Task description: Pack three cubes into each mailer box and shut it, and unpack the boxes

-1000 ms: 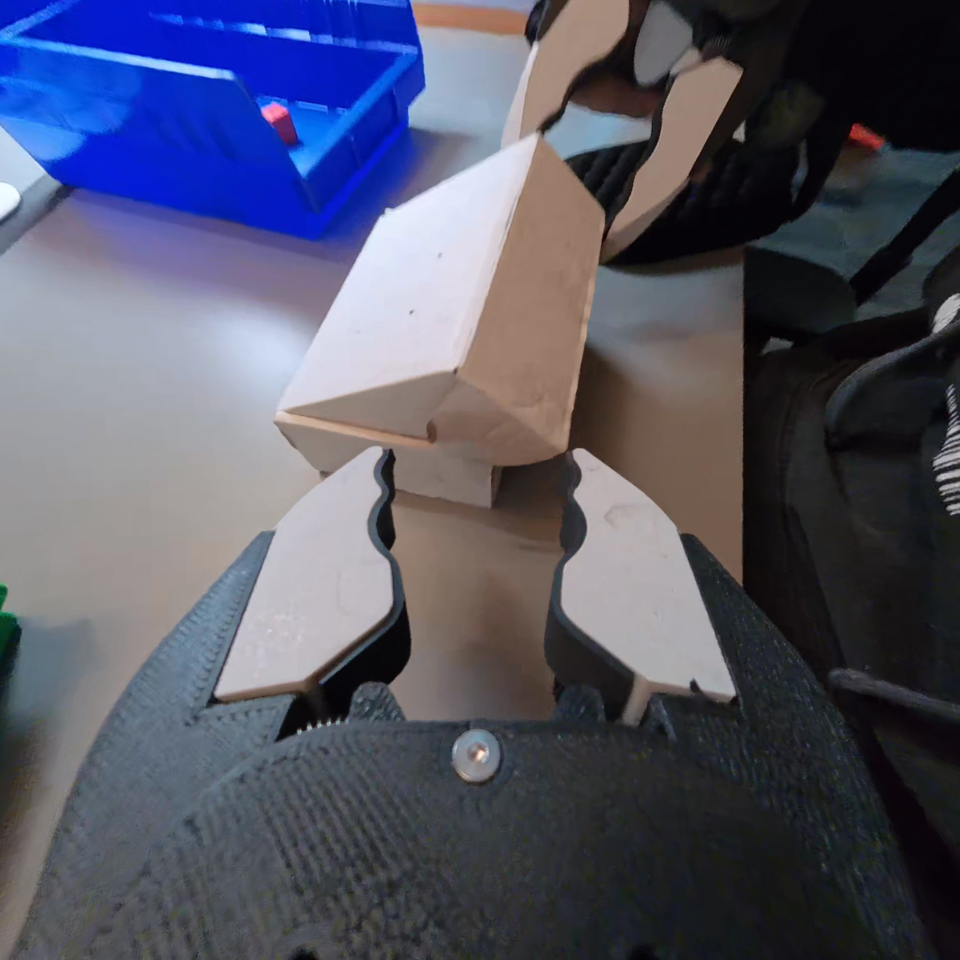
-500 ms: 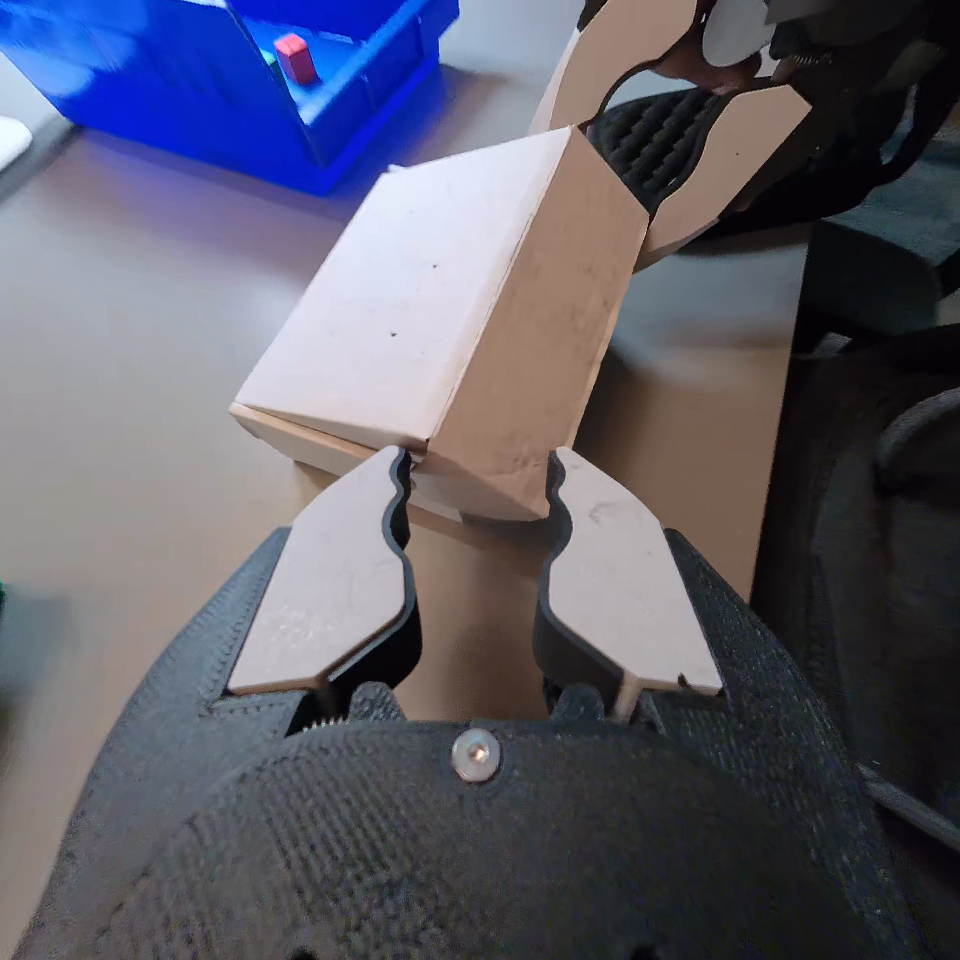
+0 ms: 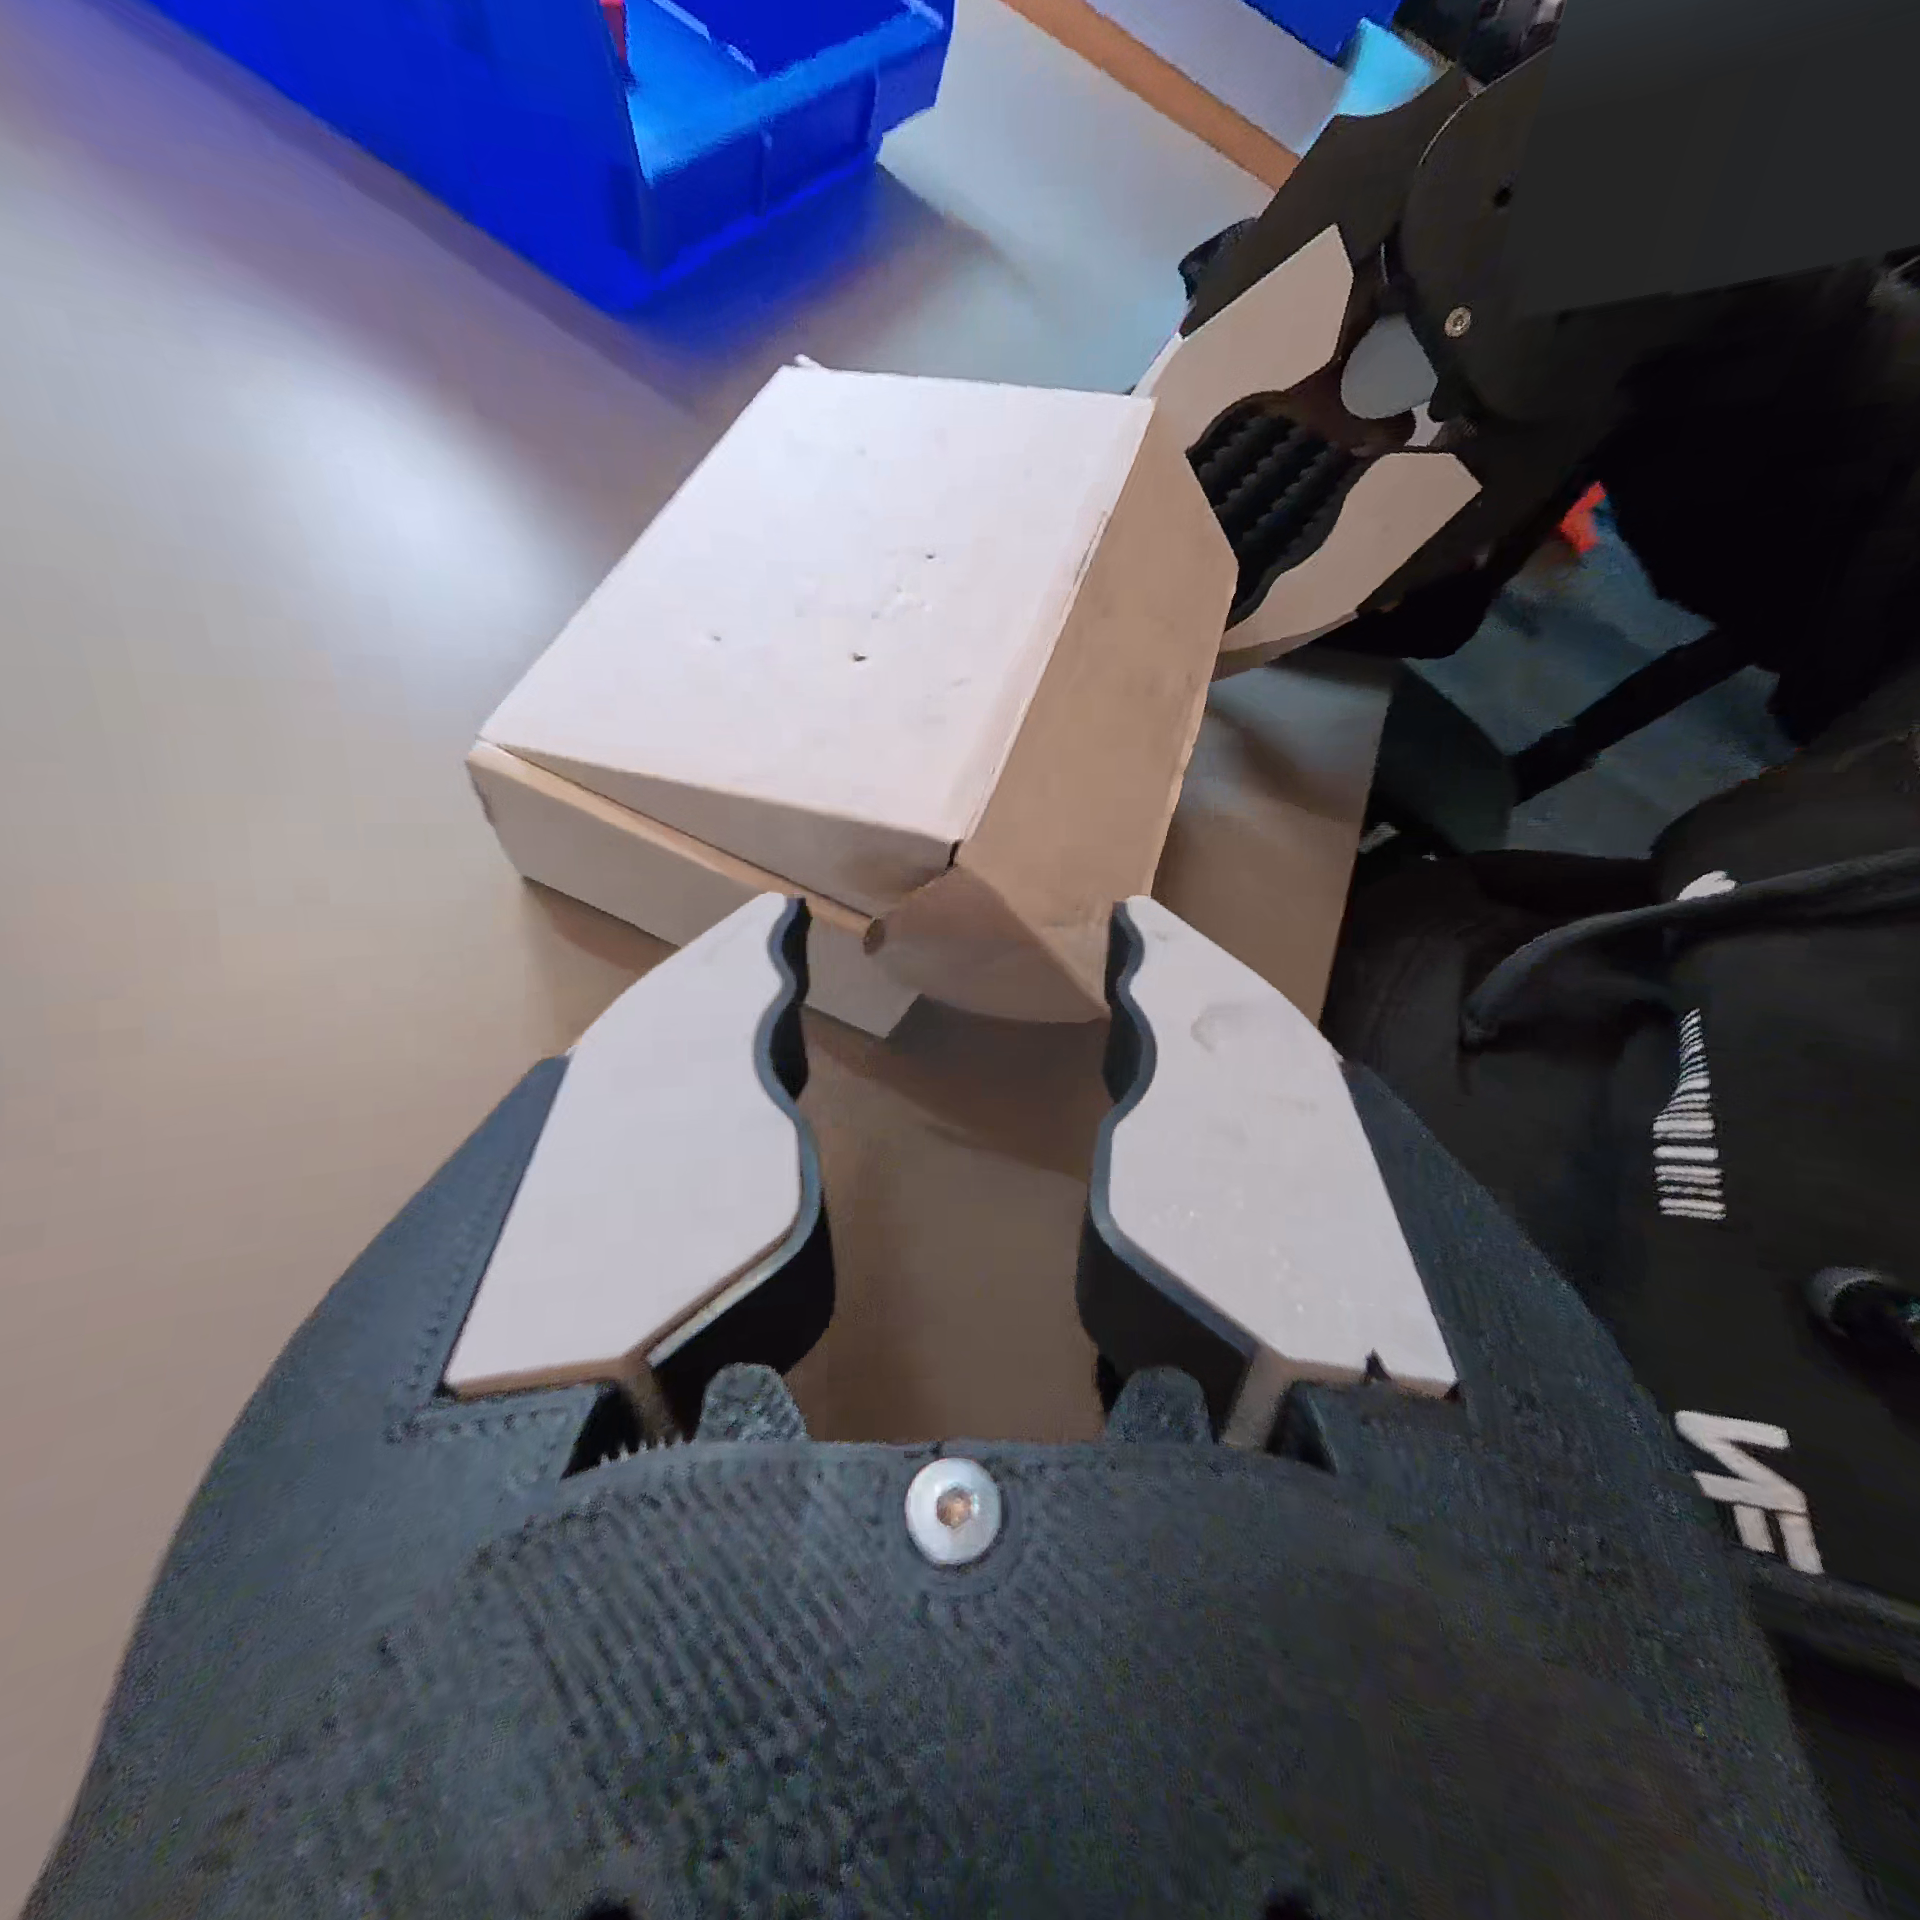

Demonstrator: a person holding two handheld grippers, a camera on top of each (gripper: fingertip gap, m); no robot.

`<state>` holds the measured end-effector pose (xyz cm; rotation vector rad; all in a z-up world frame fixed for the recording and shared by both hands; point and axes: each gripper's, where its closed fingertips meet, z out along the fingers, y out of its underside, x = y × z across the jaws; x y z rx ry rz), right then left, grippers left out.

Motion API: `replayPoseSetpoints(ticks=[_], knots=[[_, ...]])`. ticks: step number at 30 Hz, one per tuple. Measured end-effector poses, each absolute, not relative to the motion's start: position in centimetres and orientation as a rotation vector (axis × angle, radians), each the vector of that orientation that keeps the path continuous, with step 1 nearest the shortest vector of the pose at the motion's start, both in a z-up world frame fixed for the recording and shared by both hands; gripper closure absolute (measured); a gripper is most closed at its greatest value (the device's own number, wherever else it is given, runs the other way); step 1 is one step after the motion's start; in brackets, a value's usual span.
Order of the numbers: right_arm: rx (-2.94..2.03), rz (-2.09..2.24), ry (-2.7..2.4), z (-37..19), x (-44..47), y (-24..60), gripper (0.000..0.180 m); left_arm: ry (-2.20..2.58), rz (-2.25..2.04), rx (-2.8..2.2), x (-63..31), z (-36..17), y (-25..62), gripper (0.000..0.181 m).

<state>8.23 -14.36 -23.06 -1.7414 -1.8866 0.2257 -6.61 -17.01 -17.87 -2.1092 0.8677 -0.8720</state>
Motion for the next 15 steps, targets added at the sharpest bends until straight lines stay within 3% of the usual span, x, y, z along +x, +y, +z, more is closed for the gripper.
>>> replayPoseSetpoints(ticks=[4,8,15], knots=[[-1.531,0.100,-1.881,-22.6,8.7,-13.9,0.120,0.941,-0.702,-2.009,-6.7,-18.4,-18.0,0.115],[-1.435,0.055,-1.776,-21.9,7.8,-13.8,0.125,1.043,-0.496,-1.952,-5.7,-20.4,-18.8,0.107],[-1.406,0.025,-1.688,-20.9,6.7,-13.5,0.148,1.018,-0.301,-1.951,-5.5,-21.1,-17.7,0.131]])
